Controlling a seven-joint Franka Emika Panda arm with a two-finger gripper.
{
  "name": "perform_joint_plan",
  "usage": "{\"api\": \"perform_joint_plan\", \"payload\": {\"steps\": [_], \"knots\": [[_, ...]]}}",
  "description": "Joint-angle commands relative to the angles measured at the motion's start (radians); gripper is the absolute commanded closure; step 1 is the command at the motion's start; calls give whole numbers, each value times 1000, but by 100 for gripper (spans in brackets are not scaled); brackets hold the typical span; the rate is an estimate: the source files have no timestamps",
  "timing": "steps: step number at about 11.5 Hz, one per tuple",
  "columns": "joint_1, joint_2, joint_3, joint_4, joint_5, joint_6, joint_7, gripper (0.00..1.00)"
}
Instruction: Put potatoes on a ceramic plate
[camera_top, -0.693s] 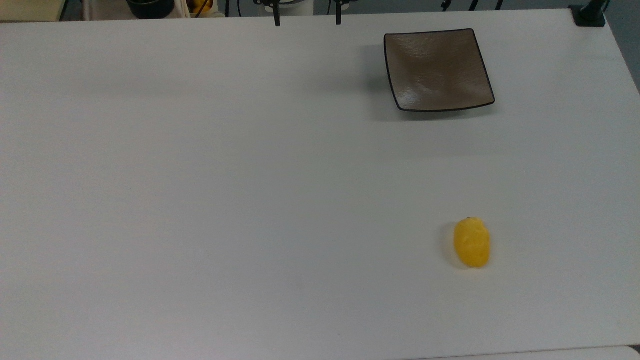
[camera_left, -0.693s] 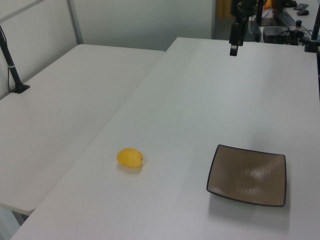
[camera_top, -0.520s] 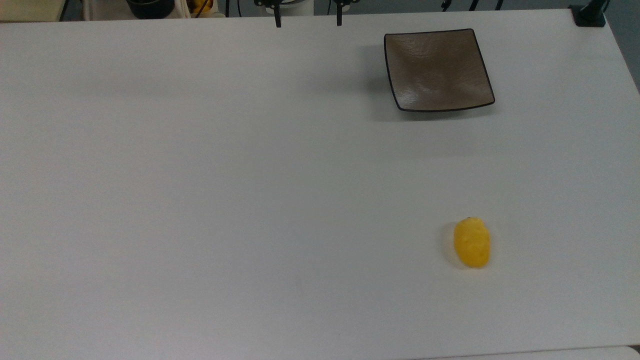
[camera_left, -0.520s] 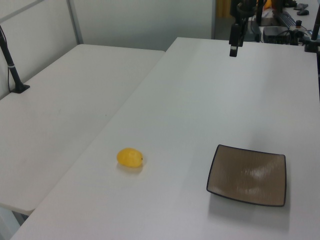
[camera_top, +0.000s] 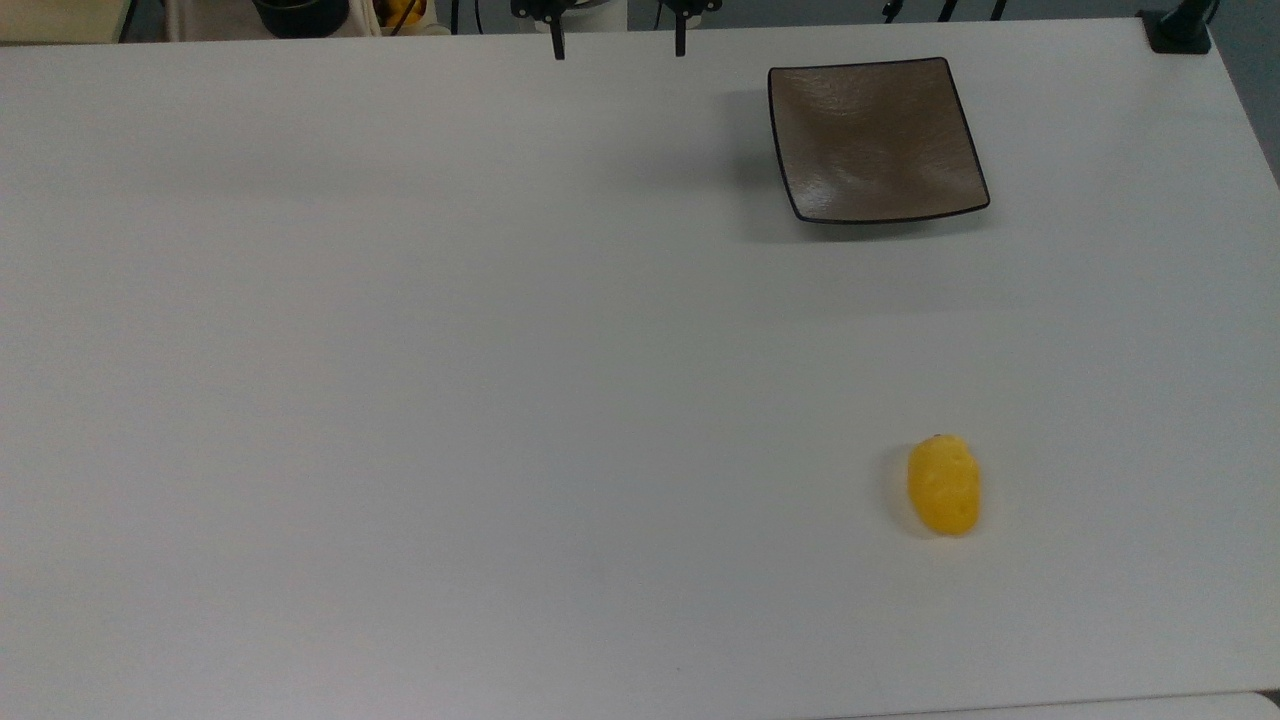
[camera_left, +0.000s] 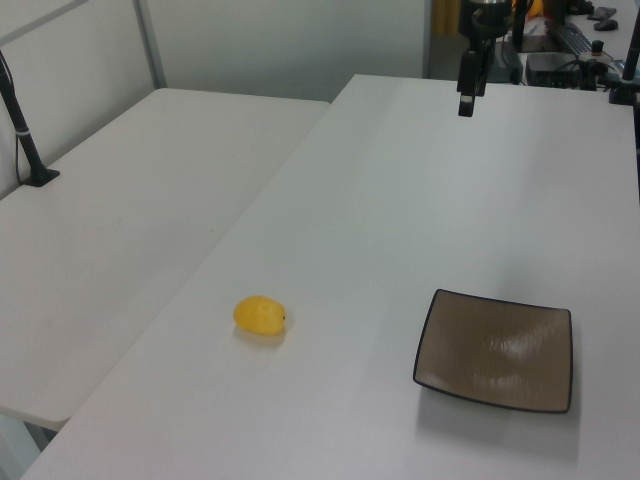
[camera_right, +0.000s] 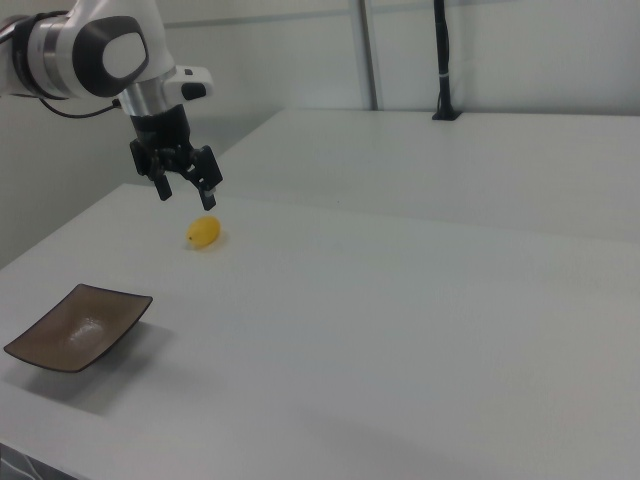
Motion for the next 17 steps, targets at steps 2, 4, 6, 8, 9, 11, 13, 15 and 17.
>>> {"api": "perform_joint_plan", "payload": {"steps": [2,4,6,8,9,11,13,15,17], "knots": [[17,-8,-18,-17,24,27,-28,0],[15,-8,-18,-17,24,29,-28,0],[32,-8,-18,-18,22,24,-29,0],[34,-7,-18,-15,12,21,-49,0],[40,-7,-18,7,8,26,-44,0],[75,16,-18,67,5,18,-35,0],[113,103,-18,190,7,-27,20,0],[139,215,-15,346,7,-61,124,0],[182,315,-16,461,4,-57,159,0]]}}
